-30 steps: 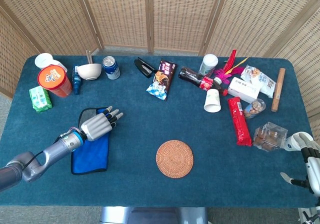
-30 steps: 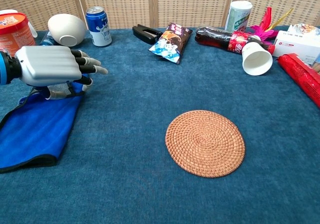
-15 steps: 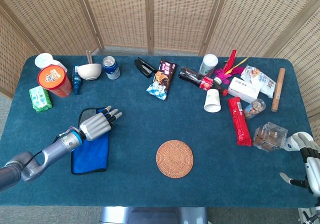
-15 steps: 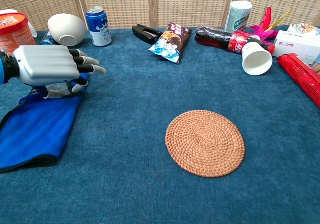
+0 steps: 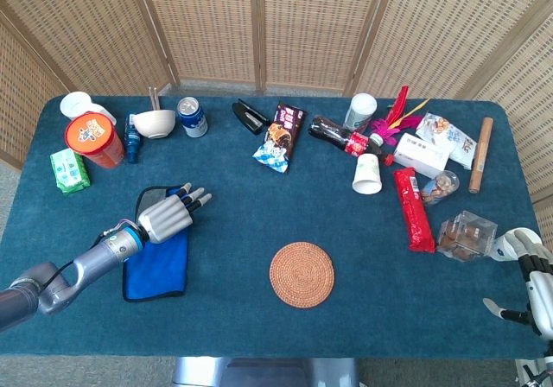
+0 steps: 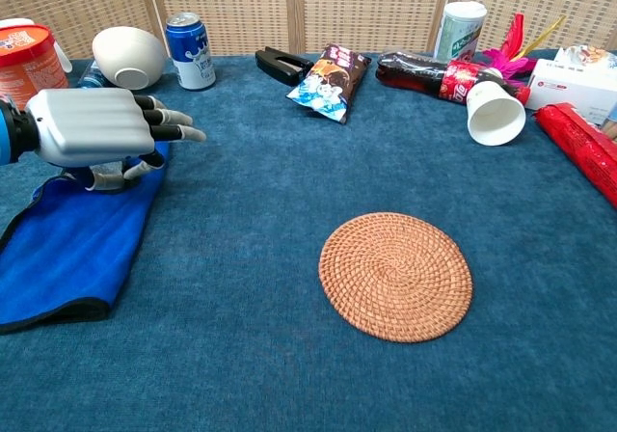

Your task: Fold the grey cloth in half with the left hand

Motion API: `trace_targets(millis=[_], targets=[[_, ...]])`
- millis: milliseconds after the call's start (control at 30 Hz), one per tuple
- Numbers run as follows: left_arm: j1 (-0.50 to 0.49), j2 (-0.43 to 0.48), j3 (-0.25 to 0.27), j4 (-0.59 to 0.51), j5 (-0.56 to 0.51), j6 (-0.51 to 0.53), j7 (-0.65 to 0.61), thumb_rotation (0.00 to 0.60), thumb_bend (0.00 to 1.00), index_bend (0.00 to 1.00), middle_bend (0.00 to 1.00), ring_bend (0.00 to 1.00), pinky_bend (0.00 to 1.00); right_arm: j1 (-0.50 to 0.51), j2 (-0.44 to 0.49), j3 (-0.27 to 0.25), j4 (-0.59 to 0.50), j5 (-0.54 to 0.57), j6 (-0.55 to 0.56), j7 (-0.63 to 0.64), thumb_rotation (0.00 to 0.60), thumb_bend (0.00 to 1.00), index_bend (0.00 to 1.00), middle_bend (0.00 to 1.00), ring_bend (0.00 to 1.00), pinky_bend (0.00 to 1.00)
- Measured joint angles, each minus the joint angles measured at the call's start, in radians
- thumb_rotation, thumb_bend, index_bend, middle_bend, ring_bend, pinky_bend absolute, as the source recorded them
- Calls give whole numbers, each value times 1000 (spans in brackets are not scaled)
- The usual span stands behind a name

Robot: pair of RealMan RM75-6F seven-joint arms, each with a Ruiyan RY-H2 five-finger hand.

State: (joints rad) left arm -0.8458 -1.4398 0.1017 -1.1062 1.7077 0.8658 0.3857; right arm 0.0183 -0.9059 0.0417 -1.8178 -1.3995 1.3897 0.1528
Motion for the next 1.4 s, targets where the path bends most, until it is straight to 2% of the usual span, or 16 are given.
trace_targets(millis=[933, 1400], targets=[[50, 52, 13, 37, -10, 63, -51, 600, 475, 601, 0, 0, 190, 6, -12, -6, -5, -1, -10, -31, 600, 0, 27, 0, 0, 0], [81, 55, 6, 89, -29, 89, -73, 600, 475, 602, 0, 0, 196, 14, -23, -10, -3, 5, -24, -56, 600, 0, 27, 0, 0, 0]])
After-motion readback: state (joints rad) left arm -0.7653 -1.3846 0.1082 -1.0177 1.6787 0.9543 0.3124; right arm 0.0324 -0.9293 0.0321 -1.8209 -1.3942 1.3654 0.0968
